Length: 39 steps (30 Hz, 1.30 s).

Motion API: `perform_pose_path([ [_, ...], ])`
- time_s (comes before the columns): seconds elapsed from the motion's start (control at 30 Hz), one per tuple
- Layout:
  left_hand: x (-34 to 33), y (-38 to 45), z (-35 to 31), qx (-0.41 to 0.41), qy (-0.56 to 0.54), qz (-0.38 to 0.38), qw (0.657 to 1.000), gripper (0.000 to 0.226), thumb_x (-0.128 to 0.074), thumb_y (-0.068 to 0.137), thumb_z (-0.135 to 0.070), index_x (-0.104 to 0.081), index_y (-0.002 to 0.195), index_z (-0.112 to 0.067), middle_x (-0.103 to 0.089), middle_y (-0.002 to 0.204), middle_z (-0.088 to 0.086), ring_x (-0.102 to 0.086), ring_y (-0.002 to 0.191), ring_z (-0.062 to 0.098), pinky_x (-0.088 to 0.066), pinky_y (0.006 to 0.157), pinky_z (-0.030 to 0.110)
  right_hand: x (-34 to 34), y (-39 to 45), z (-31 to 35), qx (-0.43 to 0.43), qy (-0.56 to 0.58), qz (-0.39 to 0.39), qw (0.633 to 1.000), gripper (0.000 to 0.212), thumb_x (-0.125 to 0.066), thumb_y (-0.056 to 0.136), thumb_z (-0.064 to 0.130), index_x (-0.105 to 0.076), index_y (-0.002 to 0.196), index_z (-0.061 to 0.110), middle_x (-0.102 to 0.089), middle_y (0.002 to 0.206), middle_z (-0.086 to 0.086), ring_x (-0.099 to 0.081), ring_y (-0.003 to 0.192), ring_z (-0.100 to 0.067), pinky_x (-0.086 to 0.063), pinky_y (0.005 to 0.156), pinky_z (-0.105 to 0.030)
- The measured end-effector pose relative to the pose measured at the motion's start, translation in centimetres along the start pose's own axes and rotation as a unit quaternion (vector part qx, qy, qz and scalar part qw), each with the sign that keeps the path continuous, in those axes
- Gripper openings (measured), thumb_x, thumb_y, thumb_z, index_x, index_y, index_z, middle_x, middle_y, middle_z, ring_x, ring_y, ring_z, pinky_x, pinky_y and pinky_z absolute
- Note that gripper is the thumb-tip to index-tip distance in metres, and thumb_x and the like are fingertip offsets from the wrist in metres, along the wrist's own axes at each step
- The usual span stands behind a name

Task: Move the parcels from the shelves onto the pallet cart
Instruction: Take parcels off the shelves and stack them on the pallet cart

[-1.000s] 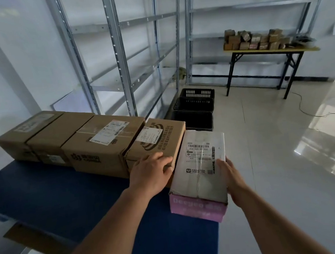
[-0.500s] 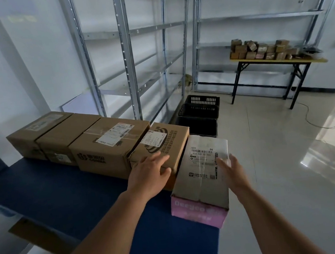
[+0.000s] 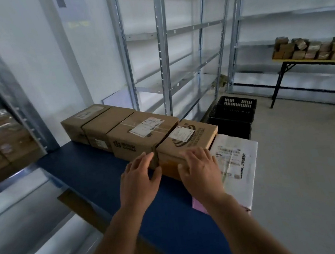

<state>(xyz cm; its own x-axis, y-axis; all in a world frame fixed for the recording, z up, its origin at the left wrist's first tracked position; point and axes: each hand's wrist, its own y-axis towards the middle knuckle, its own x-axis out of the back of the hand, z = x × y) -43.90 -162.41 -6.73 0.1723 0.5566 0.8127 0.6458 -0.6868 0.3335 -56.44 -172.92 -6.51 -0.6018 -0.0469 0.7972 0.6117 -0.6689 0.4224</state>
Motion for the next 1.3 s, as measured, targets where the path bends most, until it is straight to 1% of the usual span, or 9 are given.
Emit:
perform_pose_path([
  [0.13,1.8,-1.9,2.4,0.059,0.030,-0.026,0.997,0.052,-0.046,0.092,-0.045,-0.037,0.140,-0.029,-0.034,0.149,-0.003,-0.027,0.135,0.015,-0.029,0.105,0.036,-1.6,-0.2,3.2,0.047,0.015,0.009,0.999,0.034,-0.053,0.090,0.030,-0.061,0.121,0.020,-0.056,0.123,0.000,-0.046,0.117,-0.021,-0.033,0.099,-0.035],
  [0.23,3.5,-3.3,4.2,0.090,0.036,-0.052,0.994,0.053,-0.049,0.092,-0.044,-0.039,0.140,-0.026,-0.036,0.148,0.000,-0.030,0.135,0.018,-0.030,0.108,0.039,-2.7,-0.6,5.6,0.076,0.027,0.017,0.997,0.034,-0.055,0.089,0.028,-0.063,0.120,0.017,-0.057,0.123,-0.003,-0.048,0.118,-0.023,-0.035,0.098,-0.037],
  [0.37,5.7,-5.2,6.6,0.124,0.039,-0.077,0.988,0.054,-0.049,0.091,-0.044,-0.038,0.141,-0.025,-0.034,0.149,0.001,-0.030,0.136,0.019,-0.026,0.108,0.038,-3.9,-1.5,9.0,0.113,0.033,0.030,0.993,0.035,-0.054,0.090,0.028,-0.061,0.122,0.017,-0.056,0.125,-0.003,-0.048,0.119,-0.022,-0.036,0.097,-0.037],
  [0.53,9.6,-8.5,10.5,0.176,0.049,-0.105,0.978,0.058,-0.047,0.090,-0.049,-0.032,0.143,-0.028,-0.027,0.152,-0.001,-0.023,0.138,0.020,-0.022,0.110,0.040,-5.4,-3.1,14.8,0.155,0.023,0.062,0.986,0.038,-0.051,0.092,0.033,-0.055,0.128,0.023,-0.050,0.132,0.000,-0.041,0.125,-0.018,-0.033,0.102,-0.036],
  [0.7,15.7,-13.6,15.6,0.202,0.059,-0.143,0.967,0.061,-0.051,0.090,-0.046,-0.031,0.143,-0.025,-0.025,0.153,0.003,-0.021,0.140,0.022,-0.017,0.112,0.040,-7.4,-6.0,23.1,0.205,0.034,0.095,0.974,0.042,-0.050,0.092,0.038,-0.051,0.133,0.026,-0.044,0.142,-0.003,-0.038,0.131,-0.021,-0.030,0.105,-0.039],
  [0.83,21.0,-18.4,20.1,0.234,0.070,-0.179,0.953,0.063,-0.052,0.089,-0.047,-0.032,0.144,-0.023,-0.025,0.153,0.004,-0.022,0.141,0.023,-0.017,0.114,0.041,-9.1,-9.4,30.6,0.262,0.064,0.098,0.958,0.038,-0.053,0.090,0.037,-0.056,0.125,0.022,-0.052,0.131,-0.005,-0.048,0.121,-0.023,-0.034,0.097,-0.033],
  [0.93,24.8,-22.3,23.9,0.250,0.074,-0.202,0.944,0.063,-0.052,0.089,-0.046,-0.033,0.143,-0.022,-0.027,0.153,0.004,-0.024,0.140,0.023,-0.020,0.114,0.043,-10.5,-12.4,36.4,0.291,0.086,0.116,0.946,0.041,-0.053,0.091,0.039,-0.054,0.129,0.023,-0.050,0.138,-0.005,-0.044,0.128,-0.023,-0.033,0.104,-0.037],
  [1.13,31.0,-30.5,31.2,0.305,0.106,-0.253,0.912,0.067,-0.052,0.087,-0.051,-0.030,0.144,-0.023,-0.033,0.150,0.002,-0.026,0.139,0.022,-0.022,0.113,0.044,-13.3,-19.0,46.9,0.352,0.119,0.152,0.916,0.045,-0.046,0.096,0.041,-0.047,0.137,0.022,-0.044,0.144,-0.002,-0.037,0.133,-0.019,-0.026,0.111,-0.034],
  [1.3,34.5,-36.6,35.2,0.366,0.130,-0.281,0.877,0.074,-0.047,0.085,-0.059,-0.022,0.147,-0.026,-0.038,0.147,0.002,-0.027,0.139,0.024,-0.019,0.113,0.048,-15.1,-23.5,53.7,0.399,0.138,0.182,0.888,0.047,-0.043,0.096,0.043,-0.048,0.137,0.019,-0.049,0.140,-0.002,-0.043,0.129,-0.019,-0.030,0.108,-0.035],
])
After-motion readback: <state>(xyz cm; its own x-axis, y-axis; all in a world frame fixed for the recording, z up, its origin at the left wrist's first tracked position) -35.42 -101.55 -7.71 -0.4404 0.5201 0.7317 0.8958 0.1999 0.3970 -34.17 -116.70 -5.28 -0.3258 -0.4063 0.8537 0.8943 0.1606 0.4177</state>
